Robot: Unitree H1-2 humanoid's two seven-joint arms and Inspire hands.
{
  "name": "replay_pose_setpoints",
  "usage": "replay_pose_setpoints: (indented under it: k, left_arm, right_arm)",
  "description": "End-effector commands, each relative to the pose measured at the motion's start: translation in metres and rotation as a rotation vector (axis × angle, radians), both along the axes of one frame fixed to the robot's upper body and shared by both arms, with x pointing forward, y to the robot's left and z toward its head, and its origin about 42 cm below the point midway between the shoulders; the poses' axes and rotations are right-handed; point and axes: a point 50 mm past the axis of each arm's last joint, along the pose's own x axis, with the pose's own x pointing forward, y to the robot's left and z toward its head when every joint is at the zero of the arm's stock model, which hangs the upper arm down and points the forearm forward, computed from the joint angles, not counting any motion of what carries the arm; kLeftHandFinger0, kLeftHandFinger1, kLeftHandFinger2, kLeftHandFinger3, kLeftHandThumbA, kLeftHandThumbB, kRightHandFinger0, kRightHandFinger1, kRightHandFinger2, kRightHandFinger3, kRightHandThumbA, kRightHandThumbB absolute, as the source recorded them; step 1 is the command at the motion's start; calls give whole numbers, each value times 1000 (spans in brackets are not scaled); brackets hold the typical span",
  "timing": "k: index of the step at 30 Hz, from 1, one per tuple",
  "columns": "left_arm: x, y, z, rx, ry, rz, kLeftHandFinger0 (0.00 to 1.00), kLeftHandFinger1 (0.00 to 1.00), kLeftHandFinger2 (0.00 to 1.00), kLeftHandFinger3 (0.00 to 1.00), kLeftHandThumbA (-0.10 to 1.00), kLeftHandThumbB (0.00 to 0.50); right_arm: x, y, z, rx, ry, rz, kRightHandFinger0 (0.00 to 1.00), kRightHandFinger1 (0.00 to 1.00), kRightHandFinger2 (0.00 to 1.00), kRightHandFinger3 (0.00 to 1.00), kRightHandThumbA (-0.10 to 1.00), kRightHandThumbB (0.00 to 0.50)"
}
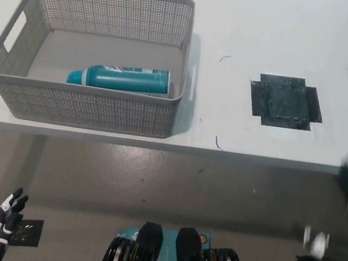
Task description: Use the right hand to pick up an air purifying spray and put it inside a container
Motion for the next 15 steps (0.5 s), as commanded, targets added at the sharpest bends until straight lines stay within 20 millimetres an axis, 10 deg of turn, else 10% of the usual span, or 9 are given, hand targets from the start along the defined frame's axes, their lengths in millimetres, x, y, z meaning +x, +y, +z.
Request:
replay_pose_setpoints:
  k: [1,15]
  left_arm:
    - [6,6,12,-2,-50,-4,1000,1000,1000,1000,1000,298]
    - [-2,7,11,0,-41,11,1000,1000,1000,1000,1000,315]
  right_arm:
    - [-24,-7,-23,-112,-25,107,1000,1000,1000,1000,944,259]
    - [-21,-18,-53,-78,114,74,1000,1000,1000,1000,1000,272]
